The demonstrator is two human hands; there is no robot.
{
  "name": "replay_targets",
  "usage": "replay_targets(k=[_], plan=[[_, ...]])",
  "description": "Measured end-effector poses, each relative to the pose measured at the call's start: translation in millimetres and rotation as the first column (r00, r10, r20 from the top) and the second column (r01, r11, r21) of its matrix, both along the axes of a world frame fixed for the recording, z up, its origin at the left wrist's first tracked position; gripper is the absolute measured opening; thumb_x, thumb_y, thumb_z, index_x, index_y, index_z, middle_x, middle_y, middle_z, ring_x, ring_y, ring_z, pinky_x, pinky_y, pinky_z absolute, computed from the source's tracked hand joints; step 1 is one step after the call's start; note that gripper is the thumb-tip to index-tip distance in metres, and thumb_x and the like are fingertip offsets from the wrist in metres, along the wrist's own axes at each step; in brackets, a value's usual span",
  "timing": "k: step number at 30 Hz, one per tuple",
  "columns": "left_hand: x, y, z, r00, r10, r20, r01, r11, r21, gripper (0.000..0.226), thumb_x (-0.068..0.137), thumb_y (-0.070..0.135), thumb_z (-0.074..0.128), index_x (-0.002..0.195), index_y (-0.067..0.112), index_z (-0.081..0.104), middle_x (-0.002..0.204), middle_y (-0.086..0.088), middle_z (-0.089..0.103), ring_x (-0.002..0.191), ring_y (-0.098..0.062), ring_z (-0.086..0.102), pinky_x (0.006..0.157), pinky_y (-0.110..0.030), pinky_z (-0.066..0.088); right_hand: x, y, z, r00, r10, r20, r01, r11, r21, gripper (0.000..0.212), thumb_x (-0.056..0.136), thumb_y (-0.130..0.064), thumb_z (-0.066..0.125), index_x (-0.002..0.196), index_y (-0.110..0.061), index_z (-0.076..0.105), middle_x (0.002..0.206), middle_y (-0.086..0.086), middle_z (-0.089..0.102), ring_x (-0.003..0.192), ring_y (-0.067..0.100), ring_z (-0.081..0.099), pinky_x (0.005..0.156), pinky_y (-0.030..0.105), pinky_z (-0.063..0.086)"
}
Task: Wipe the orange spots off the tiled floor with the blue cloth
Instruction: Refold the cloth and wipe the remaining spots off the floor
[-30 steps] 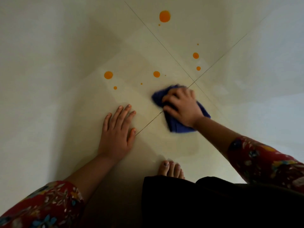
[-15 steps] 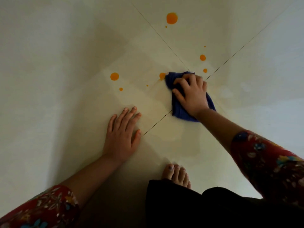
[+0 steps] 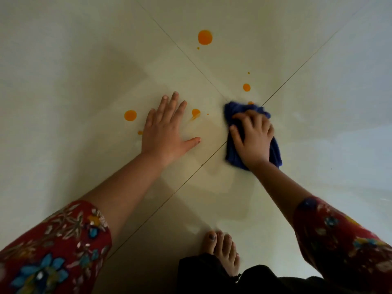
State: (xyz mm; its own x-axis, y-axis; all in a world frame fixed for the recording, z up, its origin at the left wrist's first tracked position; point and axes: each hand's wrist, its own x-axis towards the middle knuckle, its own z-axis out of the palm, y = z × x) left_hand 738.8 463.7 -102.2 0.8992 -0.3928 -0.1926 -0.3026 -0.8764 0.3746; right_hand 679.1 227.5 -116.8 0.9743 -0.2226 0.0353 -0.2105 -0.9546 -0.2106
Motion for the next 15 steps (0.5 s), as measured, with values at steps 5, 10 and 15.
replay_targets(k=[5,10,15], plan=[[10.4,-2.7,-3.9,0.999,-0.02,-0.032,0.022,0.998,0.06,0.106,0.074,0.076,0.053,0.155,0.029,0.005,0.163,0.007,-0.006,0.15,-0.015,-0.003,0.12,-0.04,0.007,-14.7,-42.1,-0.9,0.994,0.107,0.024,-0.107,0.994,0.0,0.041,0.098,-0.044,0.042,0.127,-0.021,0.058,0.13,0.006,0.052,0.121,0.03,0.045,0.102,0.041,0.031],[12.7,-3.4,1.6,0.999,-0.027,-0.019,0.029,0.996,0.079,0.108,0.071,0.079,0.054,0.154,0.029,0.009,0.163,0.008,-0.002,0.15,-0.015,0.002,0.119,-0.038,0.013,83.1,-50.9,-4.3,0.973,-0.223,0.065,0.222,0.975,0.03,0.046,0.095,-0.047,0.041,0.133,-0.024,0.052,0.144,0.002,0.045,0.132,0.026,0.037,0.111,0.038,0.023],[18.7,-3.9,5.5,0.997,-0.037,-0.062,0.043,0.994,0.099,0.107,0.071,0.078,0.055,0.154,0.029,0.009,0.163,0.008,-0.001,0.15,-0.014,0.003,0.119,-0.037,0.015,62.2,-0.8,-5.5,0.987,0.149,-0.055,-0.151,0.988,-0.038,0.047,0.1,-0.048,0.034,0.143,-0.03,0.041,0.153,-0.005,0.035,0.143,0.026,0.024,0.118,0.044,0.014]])
